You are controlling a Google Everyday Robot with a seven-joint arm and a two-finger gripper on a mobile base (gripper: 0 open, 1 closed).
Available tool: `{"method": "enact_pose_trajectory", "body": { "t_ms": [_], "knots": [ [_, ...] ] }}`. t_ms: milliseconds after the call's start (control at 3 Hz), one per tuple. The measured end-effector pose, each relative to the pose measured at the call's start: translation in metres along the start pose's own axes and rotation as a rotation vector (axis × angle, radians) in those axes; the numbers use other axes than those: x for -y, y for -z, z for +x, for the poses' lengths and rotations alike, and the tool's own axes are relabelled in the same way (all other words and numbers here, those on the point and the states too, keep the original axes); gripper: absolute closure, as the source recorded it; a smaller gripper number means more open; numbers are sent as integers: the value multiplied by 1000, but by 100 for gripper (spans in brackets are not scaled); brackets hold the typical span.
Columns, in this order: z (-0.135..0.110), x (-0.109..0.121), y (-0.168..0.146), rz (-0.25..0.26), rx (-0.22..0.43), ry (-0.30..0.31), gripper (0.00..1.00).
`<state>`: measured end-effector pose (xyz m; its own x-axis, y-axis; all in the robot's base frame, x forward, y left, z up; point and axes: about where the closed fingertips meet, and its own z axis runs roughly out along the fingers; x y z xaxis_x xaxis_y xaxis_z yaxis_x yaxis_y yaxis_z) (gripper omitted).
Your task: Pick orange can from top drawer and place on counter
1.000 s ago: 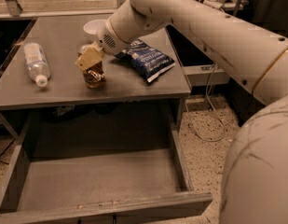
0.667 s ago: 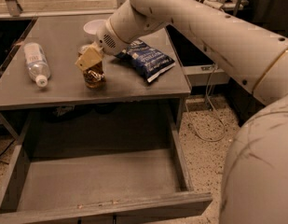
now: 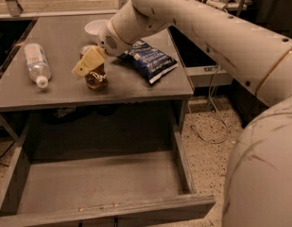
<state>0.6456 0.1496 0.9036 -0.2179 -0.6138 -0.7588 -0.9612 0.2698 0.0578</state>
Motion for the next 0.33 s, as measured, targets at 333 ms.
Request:
{"method": "enact_pose_trajectory", "body": {
  "t_ms": [333],
  "knots": [
    [0, 0, 0, 0, 0, 0, 0]
  ]
}}
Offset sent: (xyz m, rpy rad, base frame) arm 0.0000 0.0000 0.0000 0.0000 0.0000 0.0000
